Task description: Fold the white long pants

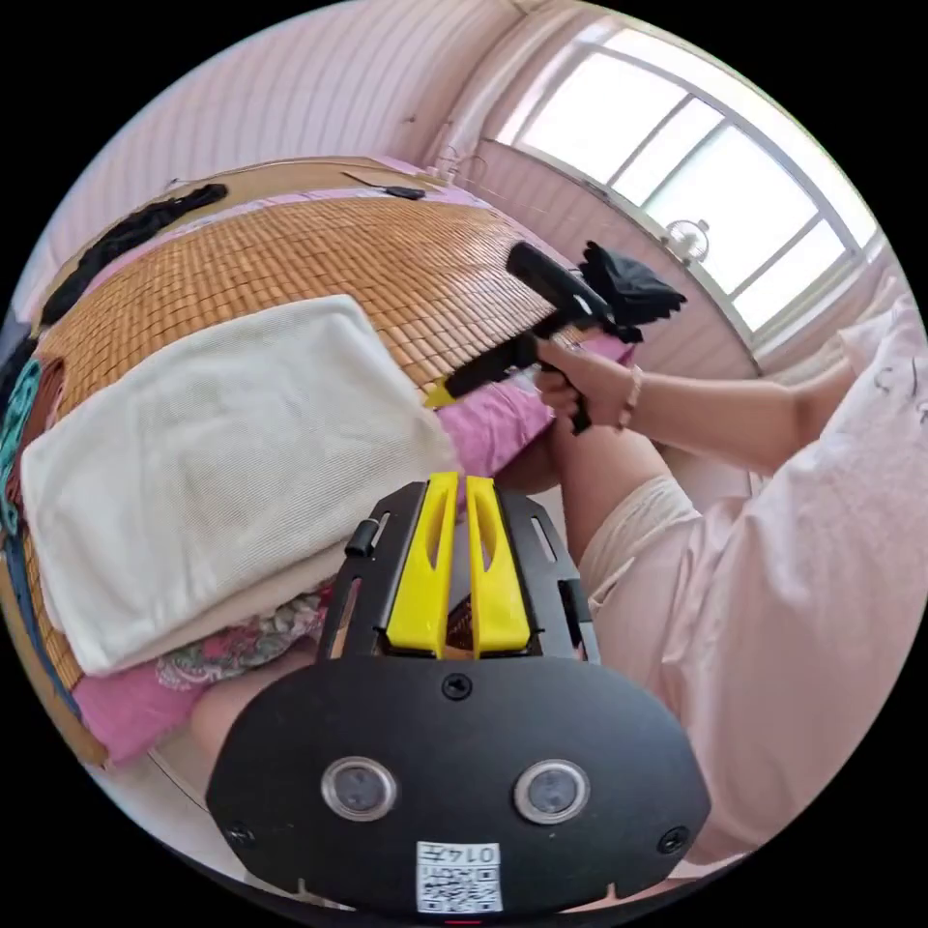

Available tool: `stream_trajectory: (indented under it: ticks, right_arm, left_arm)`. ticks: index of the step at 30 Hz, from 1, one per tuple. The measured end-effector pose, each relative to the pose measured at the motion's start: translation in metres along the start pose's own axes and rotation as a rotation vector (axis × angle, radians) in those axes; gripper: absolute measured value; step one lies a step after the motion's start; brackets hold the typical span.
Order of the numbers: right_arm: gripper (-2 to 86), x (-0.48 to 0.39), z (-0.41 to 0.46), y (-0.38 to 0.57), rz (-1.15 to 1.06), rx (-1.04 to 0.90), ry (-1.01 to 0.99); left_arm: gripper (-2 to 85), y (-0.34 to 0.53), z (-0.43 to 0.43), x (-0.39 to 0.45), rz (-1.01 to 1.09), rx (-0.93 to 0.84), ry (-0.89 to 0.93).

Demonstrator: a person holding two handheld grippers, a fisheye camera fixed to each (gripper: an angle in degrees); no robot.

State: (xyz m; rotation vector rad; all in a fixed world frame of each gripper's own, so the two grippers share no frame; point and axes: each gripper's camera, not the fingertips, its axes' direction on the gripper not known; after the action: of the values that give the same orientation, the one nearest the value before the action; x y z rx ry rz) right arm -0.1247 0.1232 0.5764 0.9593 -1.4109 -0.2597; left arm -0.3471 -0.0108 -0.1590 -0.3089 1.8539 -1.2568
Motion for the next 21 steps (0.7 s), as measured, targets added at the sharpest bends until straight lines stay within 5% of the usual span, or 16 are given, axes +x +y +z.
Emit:
stream_trajectory:
  ticks: [7, 11, 17, 21]
  right_arm:
    - [12.3, 0.016, 0.042, 0.04, 0.098, 0.021, -0.203]
    - [8.7, 0.021, 0.052, 0.02, 0.082, -0.169, -0.271]
    - [6.7, 0.005, -0.007, 0.019, -0.04, -0.151, -0.046]
    - [6.2, 0.035, -0.09, 0.054, 0.067, 0.025, 0.056]
  left_arm:
    - [-0.6, 0.031, -0.062, -0.098, -0.34, 0.081, -0.372]
    - [-0.4, 0.03, -0.081, -0.15, -0.466, 0.052, -0.526]
    - [-0.9, 0.025, -0.068, -0.18, -0.529, -0.057, -0.515]
    - [-0.9, 0.008, -0.055, -0.147, -0.431, -0.089, -0.471]
